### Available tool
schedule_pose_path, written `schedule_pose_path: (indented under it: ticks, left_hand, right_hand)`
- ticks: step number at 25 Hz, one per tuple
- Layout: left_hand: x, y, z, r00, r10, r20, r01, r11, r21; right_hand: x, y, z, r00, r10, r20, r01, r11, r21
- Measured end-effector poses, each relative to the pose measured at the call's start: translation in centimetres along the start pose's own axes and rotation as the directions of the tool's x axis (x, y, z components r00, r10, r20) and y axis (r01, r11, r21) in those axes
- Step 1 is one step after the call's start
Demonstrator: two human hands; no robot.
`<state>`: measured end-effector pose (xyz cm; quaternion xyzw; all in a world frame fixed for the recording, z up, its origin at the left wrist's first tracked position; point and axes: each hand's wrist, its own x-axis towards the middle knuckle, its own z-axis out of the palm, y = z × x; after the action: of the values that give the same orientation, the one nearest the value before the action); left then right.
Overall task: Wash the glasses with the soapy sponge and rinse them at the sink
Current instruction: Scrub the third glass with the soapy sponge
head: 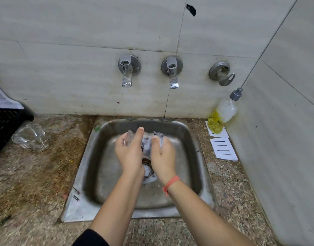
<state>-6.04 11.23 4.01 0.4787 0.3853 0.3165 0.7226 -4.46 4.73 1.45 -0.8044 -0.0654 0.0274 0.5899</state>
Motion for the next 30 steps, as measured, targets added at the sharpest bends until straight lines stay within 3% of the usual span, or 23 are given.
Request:
schedule_pose_path:
  ticks: [1,2,3,4,5,6,8,10,11,12,13,14,15,16,17,19,20,21,23,25,27,28,30]
  left_hand:
    - [-0.3,-0.1,0.2,1.000,-0.017,-0.007,0.017,1.000,-0.018]
    - [-0.2,-0.2,0.0,0.999,0.010,0.030,-0.011,0.999,0.030]
    - [0.0,0.1,-0.3,0.991,0.055,0.121,-0.065,0.995,0.082]
    - [0.2,0.4,-0.6,0.964,0.089,0.251,-0.123,0.984,0.126]
    - [0.4,0.7,-0.9,0.915,0.107,0.388,-0.182,0.970,0.163]
    - [0.6,1.0,-1.1,0.862,0.129,0.491,-0.241,0.955,0.173]
    - [0.6,0.7,-0.9,0.869,0.178,0.462,-0.272,0.952,0.144]
    - [0.3,0.1,-0.1,0.987,0.054,0.149,-0.057,0.998,0.011]
    - [-0.1,0.0,0.3,0.997,-0.078,0.023,0.080,0.993,-0.087]
    - [-0.3,-0.1,0.5,0.988,-0.154,-0.018,0.150,0.978,-0.145]
    - [-0.2,-0.3,0.3,0.991,-0.131,-0.001,0.130,0.986,-0.107]
    - [-0.1,-0.4,-0.1,0.998,-0.033,0.052,0.033,0.999,-0.003]
    - [-0.2,-0.1,-0.6,0.985,0.089,0.148,-0.105,0.989,0.105]
    - [-0.2,0.1,-1.0,0.944,0.190,0.269,-0.245,0.951,0.188]
    - [-0.2,0.4,-1.3,0.888,0.250,0.387,-0.355,0.907,0.227]
    - [-0.3,0.5,-1.2,0.861,0.292,0.417,-0.411,0.881,0.232]
    - [-0.1,0.4,-0.9,0.924,0.238,0.298,-0.297,0.940,0.168]
    - [-0.1,0.6,-0.4,0.988,0.083,0.128,-0.085,0.996,0.006]
    - [-0.5,0.8,0.4,0.955,-0.294,0.025,0.284,0.891,-0.354]
    - [-0.4,0.4,0.4,0.947,-0.312,0.076,0.320,0.894,-0.315]
    - [-0.4,0.4,0.0,0.966,-0.183,0.184,0.222,0.950,-0.222]
    - [-0.2,0.6,-0.3,0.960,-0.144,0.238,0.192,0.962,-0.192]
    - [0.4,0.9,-0.9,0.924,-0.102,0.369,0.181,0.965,-0.188]
  right_hand:
    - [0.1,0.0,-0.2,1.000,0.031,-0.006,-0.031,0.999,0.038]
    - [0.8,-0.3,-0.6,0.987,0.158,0.032,-0.161,0.977,0.143]
    - [1.8,-0.6,-1.1,0.922,0.350,0.166,-0.383,0.885,0.264]
    - [2.7,-1.1,-1.7,0.775,0.498,0.388,-0.622,0.707,0.335]
    - [3.5,-1.3,-2.3,0.649,0.537,0.538,-0.755,0.543,0.368]
    - [4.0,-1.2,-2.6,0.622,0.526,0.580,-0.776,0.516,0.363]
    - [3.3,-0.8,-2.3,0.752,0.507,0.421,-0.649,0.678,0.344]
    - [1.1,-0.5,-1.3,0.962,0.255,0.096,-0.269,0.943,0.197]
    - [-0.1,-0.5,-0.9,0.995,0.103,0.007,-0.103,0.988,0.115]
    - [-0.7,0.0,-0.4,0.998,0.057,-0.036,-0.054,0.995,0.080]
    - [-0.2,0.4,-0.2,0.989,0.150,-0.011,-0.146,0.976,0.160]
    - [0.9,-0.1,-0.4,0.937,0.336,0.097,-0.350,0.888,0.299]
    - [1.9,-0.6,-1.0,0.810,0.494,0.316,-0.585,0.715,0.384]
    - [2.7,-0.8,-1.7,0.670,0.544,0.505,-0.741,0.528,0.415]
    - [3.3,-1.0,-2.2,0.610,0.528,0.591,-0.791,0.451,0.413]
    - [3.3,-1.0,-2.4,0.671,0.502,0.546,-0.734,0.553,0.393]
    - [2.8,-0.7,-1.8,0.789,0.474,0.391,-0.606,0.709,0.361]
    - [2.0,-0.9,-1.3,0.911,0.365,0.190,-0.404,0.881,0.245]
    - [0.3,-0.4,0.0,0.993,0.118,-0.011,-0.117,0.992,0.045]
    - [0.7,-0.3,0.6,0.969,0.247,0.026,-0.245,0.937,0.249]
    - [1.9,-0.7,0.1,0.859,0.438,0.265,-0.511,0.702,0.496]
    - [2.4,-1.0,-0.3,0.789,0.469,0.396,-0.613,0.580,0.535]
    - [3.1,-1.9,-1.9,0.683,0.453,0.573,-0.729,0.479,0.489]
